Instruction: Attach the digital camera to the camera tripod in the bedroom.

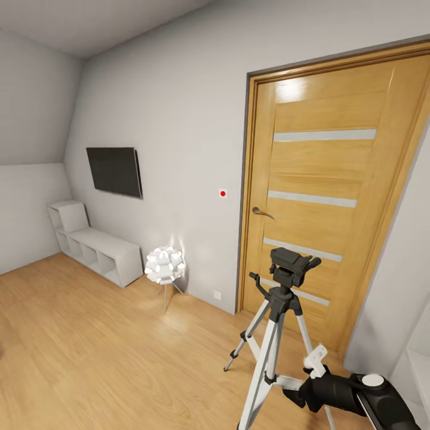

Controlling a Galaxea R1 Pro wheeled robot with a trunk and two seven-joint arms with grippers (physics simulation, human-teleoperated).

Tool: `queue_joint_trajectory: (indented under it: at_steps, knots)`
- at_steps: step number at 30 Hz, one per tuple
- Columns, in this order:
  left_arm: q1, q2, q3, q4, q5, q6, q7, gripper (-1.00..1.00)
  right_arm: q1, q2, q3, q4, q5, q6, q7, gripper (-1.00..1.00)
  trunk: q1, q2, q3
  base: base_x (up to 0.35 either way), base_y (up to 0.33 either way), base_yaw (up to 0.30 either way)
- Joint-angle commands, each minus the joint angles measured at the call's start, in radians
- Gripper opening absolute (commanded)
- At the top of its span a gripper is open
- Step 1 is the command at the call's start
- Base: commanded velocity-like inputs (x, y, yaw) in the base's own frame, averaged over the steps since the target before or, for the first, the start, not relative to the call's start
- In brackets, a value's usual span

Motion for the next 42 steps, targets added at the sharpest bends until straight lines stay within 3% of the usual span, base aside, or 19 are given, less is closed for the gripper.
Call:
queue_joint_trajectory:
  at_steps: [1,8,10,11,19,28,42]
  knots:
    - [0.000,0.000,0.000,-0.002,0.005,0.005,0.006,-1.00,0.008,-0.002,-0.002,-0.001,0.010,-0.002,0.009,1.00,0.000,-0.001,0.000,0.000,0.000,0.000]
    - [0.000,0.000,0.001,-0.002,0.007,0.010,0.006,-1.00,0.041,-0.083,-0.010,0.010,0.009,-0.067,0.010,1.00,0.000,-0.001,0.000,0.000,0.000,0.000]
    - [0.000,0.000,0.001,-0.002,0.007,0.010,0.006,-1.00,0.043,-0.095,-0.013,0.017,0.008,-0.090,0.011,1.00,0.000,-0.001,0.000,0.000,0.000,0.000]
    - [0.001,0.000,0.002,-0.002,0.005,0.010,0.006,-1.00,0.045,-0.108,-0.042,0.044,0.008,-0.128,0.011,1.00,0.000,-0.001,0.000,0.000,-0.096,0.000]
    - [0.004,-0.001,0.002,-0.002,0.004,0.009,0.006,-1.00,0.046,-0.113,-0.079,0.069,0.007,-0.187,0.013,1.00,0.000,-0.001,0.000,0.000,-0.147,0.000]
    - [0.004,-0.001,0.002,-0.002,0.004,0.009,0.006,-1.00,0.046,-0.112,-0.084,0.065,0.008,-0.196,0.013,1.00,0.000,-0.001,0.000,0.000,-0.085,0.038]
    - [0.005,0.000,0.004,-0.002,0.011,0.012,0.006,-1.00,0.046,-0.112,-0.084,0.064,0.009,-0.197,0.013,1.00,0.000,-0.001,0.000,0.000,-0.104,0.220]
